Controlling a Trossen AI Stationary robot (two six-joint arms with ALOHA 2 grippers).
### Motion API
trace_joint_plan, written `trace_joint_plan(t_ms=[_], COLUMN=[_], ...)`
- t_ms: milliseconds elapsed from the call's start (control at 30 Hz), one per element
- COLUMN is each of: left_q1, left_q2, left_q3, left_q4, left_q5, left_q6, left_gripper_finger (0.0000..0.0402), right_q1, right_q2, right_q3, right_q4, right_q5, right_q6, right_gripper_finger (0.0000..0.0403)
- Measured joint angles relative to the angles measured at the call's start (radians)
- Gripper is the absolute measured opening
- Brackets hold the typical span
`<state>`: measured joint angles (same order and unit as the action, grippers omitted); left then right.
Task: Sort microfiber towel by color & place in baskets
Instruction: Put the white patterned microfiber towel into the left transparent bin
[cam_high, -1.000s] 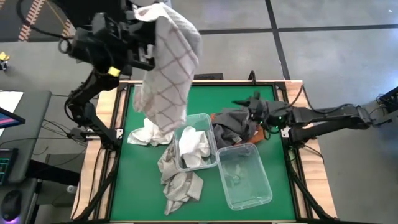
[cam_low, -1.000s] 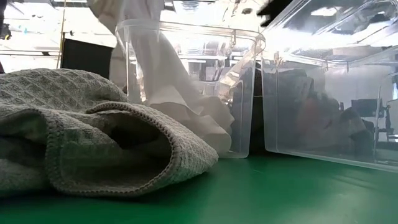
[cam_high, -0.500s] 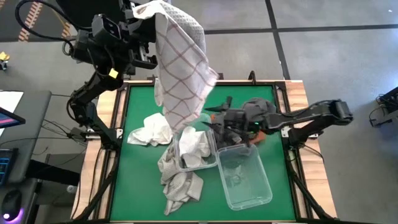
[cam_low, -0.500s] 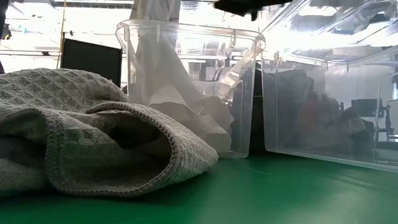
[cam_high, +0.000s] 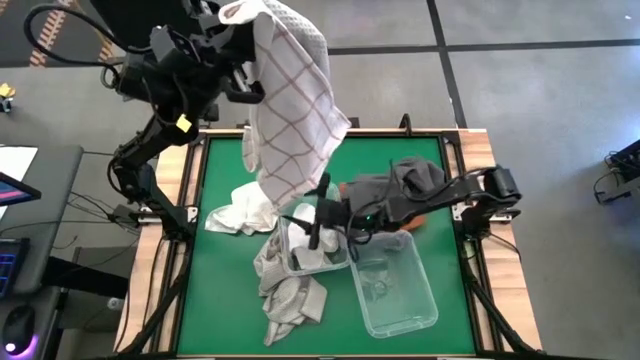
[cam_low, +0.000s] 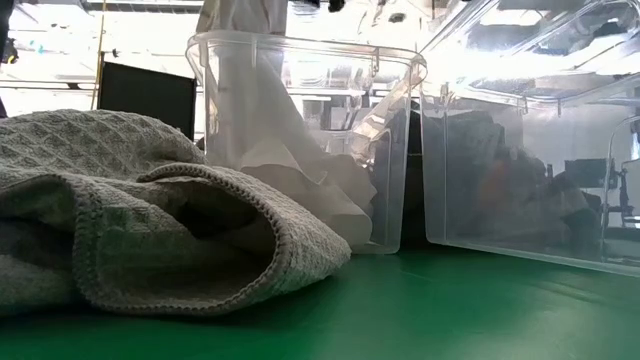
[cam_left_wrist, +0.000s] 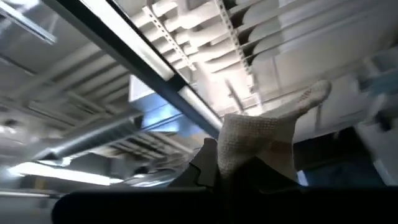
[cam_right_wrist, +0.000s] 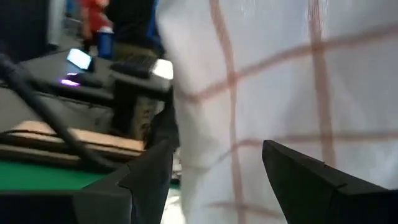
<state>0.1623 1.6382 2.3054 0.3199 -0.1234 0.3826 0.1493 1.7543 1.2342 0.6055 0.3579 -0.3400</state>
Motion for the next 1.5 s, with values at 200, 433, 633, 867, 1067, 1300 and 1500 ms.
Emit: trace_joint_plan(t_ms=[200,433,633,867,1067,1300,1500], left_q1=[0.0,-0.002,-0.03,-0.097,-0.126,-0.129,-0.123], left_q2=[0.0,0.0,0.0,-0.002,-0.032,-0.084,-0.093], left_q3=[0.0,0.0,0.0,0.005,0.033,0.039,0.039], left_q4=[0.0,-0.001,0.002,-0.041,-0.24,-0.62,-0.867], left_q5=[-0.077,-0.093,-0.094,-0.092,-0.124,-0.226,-0.263], left_q6=[0.088,0.085,0.06,0.094,0.135,0.123,0.075], left_gripper_finger=[0.0011,0.0011,0.0011,0.0011,0.0011,0.0011,0.0011], right_q1=[0.028,0.023,-0.033,-0.103,-0.129,-0.111,-0.105], right_q2=[0.103,0.181,0.18,0.166,0.044,-0.188,-0.331], right_q3=[0.083,0.164,0.18,0.179,0.178,0.178,0.178], right_q4=[0.126,0.148,0.146,-0.003,-0.272,-0.585,-0.791], right_q5=[0.114,0.117,0.123,0.138,0.14,0.084,-0.114], right_q6=[-0.078,-0.08,-0.061,-0.067,-0.043,-0.029,0.1], right_gripper_finger=[0.0283,0.0283,0.025,0.0065,0.0031,0.0017,0.0026])
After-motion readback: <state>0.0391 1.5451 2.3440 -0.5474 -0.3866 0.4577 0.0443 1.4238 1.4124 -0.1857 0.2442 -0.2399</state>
